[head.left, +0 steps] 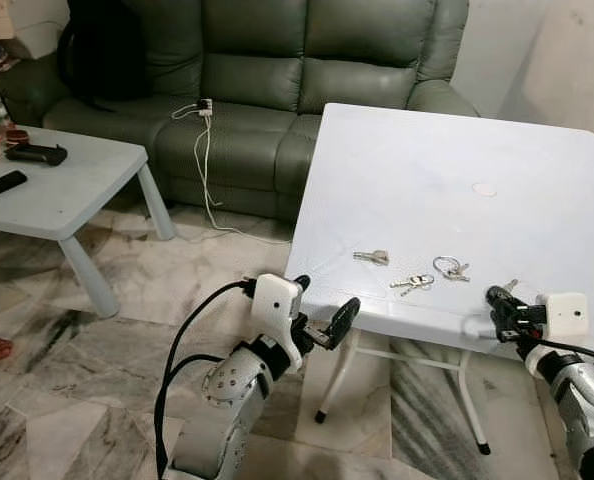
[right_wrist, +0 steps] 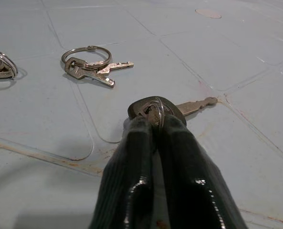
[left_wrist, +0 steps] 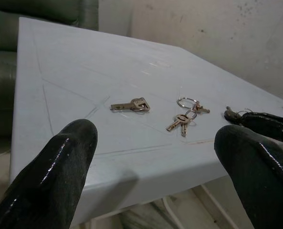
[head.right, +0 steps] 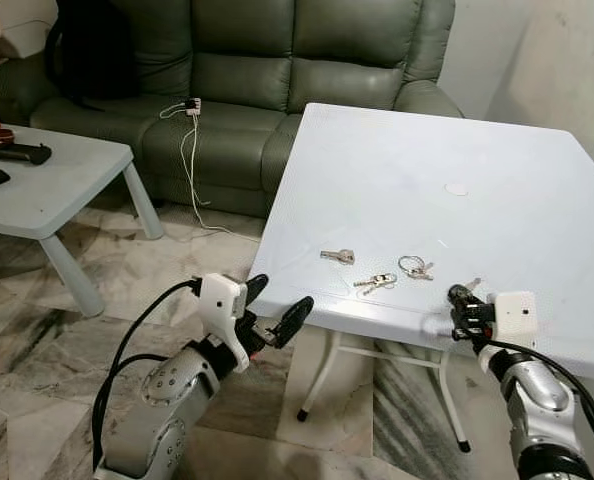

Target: Hang keys on a hook

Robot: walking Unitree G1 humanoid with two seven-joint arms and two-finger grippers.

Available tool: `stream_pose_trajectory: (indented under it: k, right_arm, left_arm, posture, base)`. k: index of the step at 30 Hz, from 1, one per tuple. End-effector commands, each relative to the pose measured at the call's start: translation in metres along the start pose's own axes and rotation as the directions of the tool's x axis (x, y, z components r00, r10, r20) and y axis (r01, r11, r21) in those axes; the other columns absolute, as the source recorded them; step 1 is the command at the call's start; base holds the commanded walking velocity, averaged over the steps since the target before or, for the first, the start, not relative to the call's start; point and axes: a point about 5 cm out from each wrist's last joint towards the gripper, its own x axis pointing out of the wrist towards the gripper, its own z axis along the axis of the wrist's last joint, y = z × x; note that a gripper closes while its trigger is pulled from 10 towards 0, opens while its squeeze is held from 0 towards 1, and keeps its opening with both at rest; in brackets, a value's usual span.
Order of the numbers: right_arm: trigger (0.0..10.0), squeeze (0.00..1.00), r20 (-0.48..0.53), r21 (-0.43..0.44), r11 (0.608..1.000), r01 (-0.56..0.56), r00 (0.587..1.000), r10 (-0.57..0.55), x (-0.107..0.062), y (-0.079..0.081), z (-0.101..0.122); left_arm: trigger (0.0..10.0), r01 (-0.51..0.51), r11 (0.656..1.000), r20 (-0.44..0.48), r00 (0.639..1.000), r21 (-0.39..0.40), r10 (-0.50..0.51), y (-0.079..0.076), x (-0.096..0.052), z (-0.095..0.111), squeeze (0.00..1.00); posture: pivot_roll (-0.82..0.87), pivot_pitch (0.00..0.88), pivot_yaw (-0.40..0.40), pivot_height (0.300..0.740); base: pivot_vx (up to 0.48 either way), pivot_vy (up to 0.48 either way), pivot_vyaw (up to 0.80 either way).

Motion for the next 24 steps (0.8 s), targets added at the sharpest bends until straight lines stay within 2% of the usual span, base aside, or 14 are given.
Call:
stream_pose_trajectory:
  k: [1,2,11,12,13,14,15,18,19,24]
  right_arm:
    - [9.7,0.00,-0.011,-0.021,1.000,0.008,1.000,-0.008,-0.001,-0.005,0.002]
    - [10.0,0.00,-0.012,-0.020,1.000,0.008,1.000,-0.009,-0.001,-0.006,0.002]
    - [10.0,0.00,0.014,-0.015,1.000,0.011,1.000,-0.011,0.001,-0.007,0.007]
    - [9.4,0.00,0.036,-0.004,1.000,0.008,0.999,-0.008,0.002,-0.007,0.010]
    - [9.4,0.00,0.047,-0.001,1.000,0.007,0.999,-0.007,0.003,-0.007,0.012]
    - [7.6,0.00,0.060,0.002,1.000,0.007,0.998,-0.007,0.003,-0.007,0.015]
    - [10.0,0.00,0.089,0.010,1.000,0.004,0.996,-0.005,0.006,-0.006,0.021]
    - [9.8,0.00,0.121,0.025,1.000,-0.010,0.993,0.007,0.009,-0.004,0.027]
    - [0.0,0.00,0.148,0.043,0.999,-0.028,0.989,0.022,0.011,-0.002,0.031]
    - [0.0,0.00,0.203,0.050,0.997,-0.054,0.978,0.043,0.016,0.004,0.044]
  left_arm:
    - [10.0,0.013,1.000,0.009,1.000,0.004,-0.013,-0.005,0.003,0.004,0.00]
    - [10.0,0.013,1.000,0.009,1.000,0.004,-0.013,-0.005,0.003,0.004,0.00]
    - [10.0,0.006,1.000,0.010,1.000,0.005,-0.006,-0.003,0.003,0.004,0.00]
    - [10.0,0.004,1.000,0.009,1.000,0.005,-0.004,-0.003,0.003,0.004,0.00]
    - [10.0,0.003,1.000,0.010,1.000,0.005,-0.003,-0.003,0.003,0.004,0.00]
    - [10.0,0.002,1.000,0.010,1.000,0.006,-0.002,-0.003,0.003,0.005,0.00]
    - [10.0,0.000,1.000,0.011,1.000,0.006,0.000,-0.002,0.003,0.005,0.00]
    - [10.0,-0.002,1.000,0.012,1.000,0.007,0.002,-0.002,0.003,0.005,0.00]
    - [10.0,-0.002,1.000,0.013,1.000,0.006,0.002,-0.002,0.003,0.005,0.00]
    - [10.0,-0.001,1.000,0.014,1.000,0.006,0.001,-0.001,0.005,0.006,0.00]
  posture:
    - [-0.05,0.015,-0.080,0.740]
    - [-0.05,0.015,-0.080,0.740]
    - [-0.04,0.020,-0.078,0.740]
    - [-0.04,0.020,-0.078,0.740]
    - [-0.04,0.020,-0.078,0.740]
    - [-0.04,0.020,-0.076,0.740]
    - [-0.05,0.022,-0.075,0.740]
    - [-0.05,0.020,-0.074,0.740]
    - [-0.05,0.021,-0.074,0.740]
    - [-0.05,0.022,-0.073,0.740]
  base:
    - [0.000,0.000,0.00]
    - [0.000,0.000,0.00]
    - [0.000,0.000,0.00]
    - [0.000,0.000,0.00]
    - [0.000,0.000,0.00]
    - [0.000,0.000,0.00]
    - [0.000,0.000,0.00]
    - [0.000,0.000,0.00]
    - [0.000,0.000,0.00]
    - [0.000,0.000,0.00]
